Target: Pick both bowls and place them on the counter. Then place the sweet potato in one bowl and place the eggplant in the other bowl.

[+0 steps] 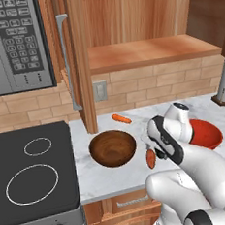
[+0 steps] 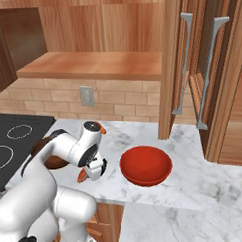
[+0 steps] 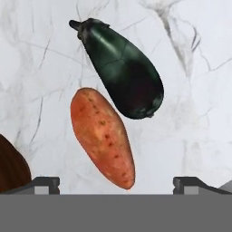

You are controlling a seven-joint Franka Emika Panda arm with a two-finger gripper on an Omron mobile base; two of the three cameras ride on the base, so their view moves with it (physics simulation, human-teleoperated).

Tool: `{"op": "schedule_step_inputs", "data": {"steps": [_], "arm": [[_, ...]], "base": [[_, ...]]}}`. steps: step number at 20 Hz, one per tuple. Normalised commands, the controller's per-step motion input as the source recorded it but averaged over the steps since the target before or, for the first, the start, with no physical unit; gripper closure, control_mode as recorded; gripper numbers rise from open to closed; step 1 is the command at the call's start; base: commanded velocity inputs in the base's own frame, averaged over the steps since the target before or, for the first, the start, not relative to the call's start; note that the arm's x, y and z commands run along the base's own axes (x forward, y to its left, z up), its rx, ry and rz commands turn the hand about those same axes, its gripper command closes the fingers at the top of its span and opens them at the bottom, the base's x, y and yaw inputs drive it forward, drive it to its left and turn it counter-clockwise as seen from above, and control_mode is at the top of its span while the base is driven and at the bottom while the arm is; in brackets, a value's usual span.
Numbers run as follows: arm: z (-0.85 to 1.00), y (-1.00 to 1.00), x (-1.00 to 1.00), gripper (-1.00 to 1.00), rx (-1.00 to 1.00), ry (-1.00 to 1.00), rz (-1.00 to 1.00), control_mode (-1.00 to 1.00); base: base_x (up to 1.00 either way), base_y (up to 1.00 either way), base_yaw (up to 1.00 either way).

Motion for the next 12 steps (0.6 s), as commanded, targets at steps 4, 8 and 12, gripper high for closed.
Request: {"op": "schedule_step_inputs", "data": {"steps": [4,8,12], "arm": [[-0.14,0.0,0.01,-1.0,-0.08,0.05,0.01,-1.0],[-0.2,0.0,0.0,-1.0,-0.04,0.06,0.0,-1.0],[-0.09,0.0,0.0,-1.0,-0.02,0.02,0.01,-1.0]], "base": [[0.0,0.0,0.0],[0.0,0.0,0.0],[0.0,0.0,0.0]]}}
